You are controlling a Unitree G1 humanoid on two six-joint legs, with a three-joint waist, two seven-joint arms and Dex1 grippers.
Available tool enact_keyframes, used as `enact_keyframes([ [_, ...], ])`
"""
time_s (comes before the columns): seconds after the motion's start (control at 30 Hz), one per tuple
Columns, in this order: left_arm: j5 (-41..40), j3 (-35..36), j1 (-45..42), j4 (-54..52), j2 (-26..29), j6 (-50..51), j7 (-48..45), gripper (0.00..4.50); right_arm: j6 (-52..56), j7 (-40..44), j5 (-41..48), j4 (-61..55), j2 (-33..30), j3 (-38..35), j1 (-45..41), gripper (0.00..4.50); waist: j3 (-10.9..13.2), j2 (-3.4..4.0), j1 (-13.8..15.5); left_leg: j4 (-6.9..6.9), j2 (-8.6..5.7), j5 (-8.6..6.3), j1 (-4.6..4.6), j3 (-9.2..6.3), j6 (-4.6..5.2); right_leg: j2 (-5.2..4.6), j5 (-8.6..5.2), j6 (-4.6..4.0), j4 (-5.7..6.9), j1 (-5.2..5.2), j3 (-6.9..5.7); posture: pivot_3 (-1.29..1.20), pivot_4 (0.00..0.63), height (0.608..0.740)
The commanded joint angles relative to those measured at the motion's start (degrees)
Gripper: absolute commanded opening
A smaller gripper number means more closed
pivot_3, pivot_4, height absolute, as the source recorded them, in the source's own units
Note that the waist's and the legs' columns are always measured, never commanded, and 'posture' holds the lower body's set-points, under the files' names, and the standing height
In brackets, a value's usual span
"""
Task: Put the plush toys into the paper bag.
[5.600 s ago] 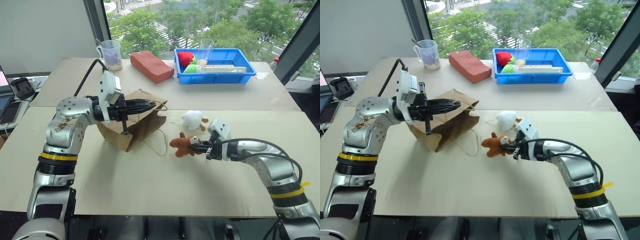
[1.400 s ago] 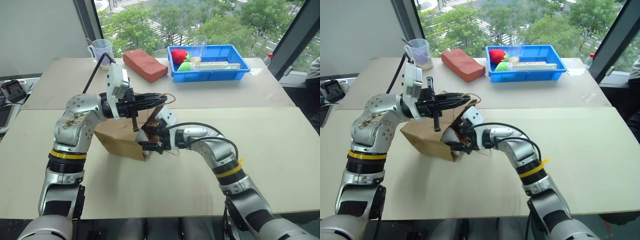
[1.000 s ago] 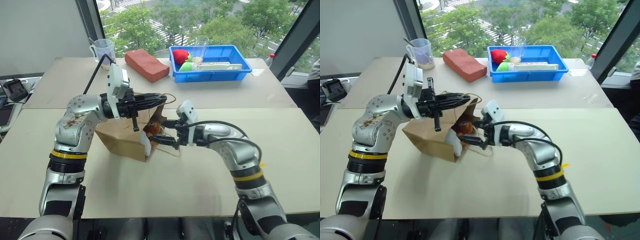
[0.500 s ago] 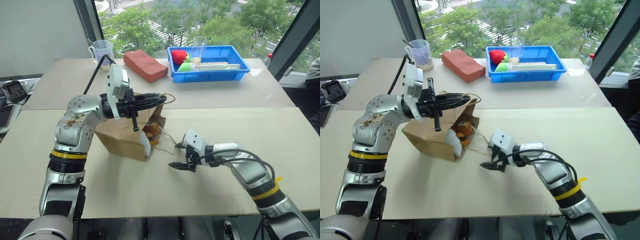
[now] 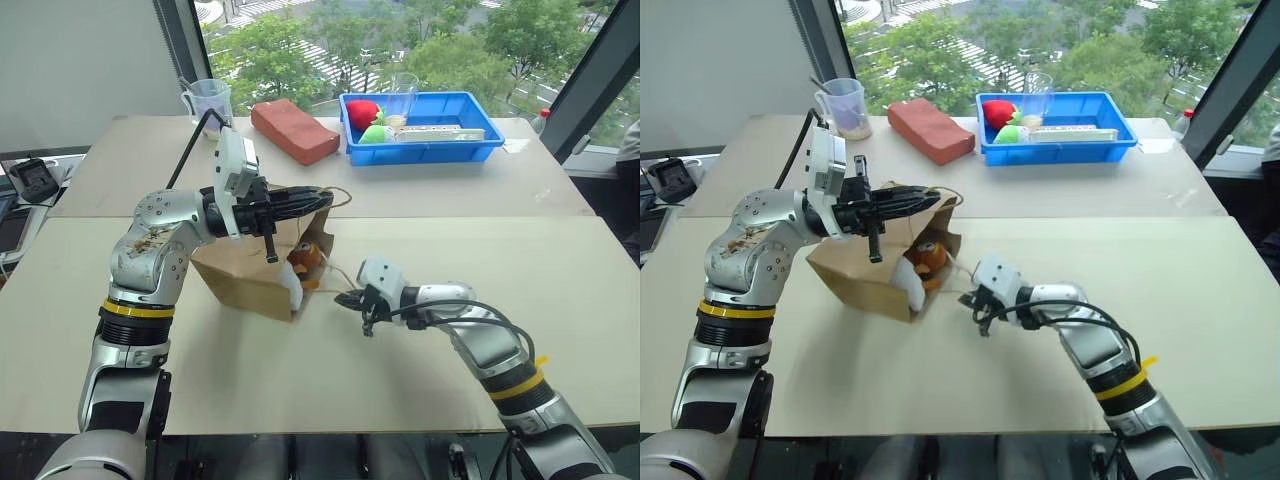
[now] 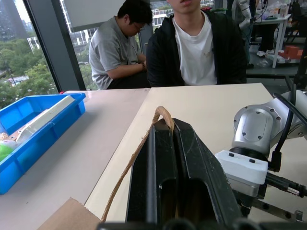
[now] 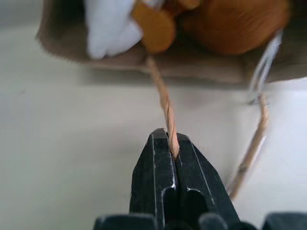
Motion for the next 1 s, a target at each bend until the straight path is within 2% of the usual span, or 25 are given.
enact_keyframes([
  [0.03,0.4,1.0,-2.6,2.0,-1.5,-2.2,1.8,0.0,-4.1,-3.0,0.2,-7.4,-1.1,-6.3,-0.2,0.02,0.0,0.0,0.5,0.0,-0.01,0.0,0.0,0.0,0.0,-0.01,0.0,0.0,0.0,-0.01,0.0,0.0,0.15,0.74],
  [0.23,5.3,1.7,-10.6,15.6,-7.5,-11.9,7.7,0.0,-11.1,-10.9,-1.9,-14.2,-1.2,-14.7,-0.7,0.02,0.0,-0.02,1.5,0.05,-0.05,0.0,-0.05,0.0,0.0,-0.02,0.0,0.0,-0.06,0.01,-0.04,0.0,0.15,0.74],
  [0.43,6.4,1.2,-16.9,25.4,-12.2,-17.4,6.7,0.0,-18.3,-13.9,-5.6,-16.5,-2.2,-16.2,-0.3,0.02,0.0,-0.02,1.3,0.08,-0.05,-0.01,-0.09,0.01,0.02,0.0,0.0,0.0,-0.46,0.06,-0.05,0.0,0.15,0.74],
  [0.53,6.9,0.7,-18.2,27.9,-13.7,-18.7,5.0,0.0,-18.3,-13.8,-5.7,-19.1,-2.8,-16.3,-0.8,0.02,0.0,-0.02,0.9,0.07,-0.05,-0.02,-0.11,0.02,0.04,0.0,0.0,0.0,-0.47,0.06,-0.05,0.0,0.15,0.74],
  [0.8,9.0,-0.3,-16.2,29.7,-10.7,-17.8,0.5,0.0,-9.7,-13.6,-2.6,-23.6,-0.6,-14.0,-2.7,0.02,0.0,-0.02,0.5,0.08,-0.02,-0.03,-0.13,0.02,0.07,0.04,0.0,0.0,-0.47,0.03,-0.04,0.0,0.15,0.74],
  [1.0,9.1,1.5,-18.3,31.1,-9.8,-18.2,1.7,0.0,-3.3,-16.0,0.0,-20.0,6.2,-12.9,-8.6,0.02,0.0,-0.01,0.6,0.13,-0.02,-0.02,-0.12,0.01,0.06,0.04,0.0,0.0,-0.43,0.04,-0.04,0.0,0.15,0.74],
])
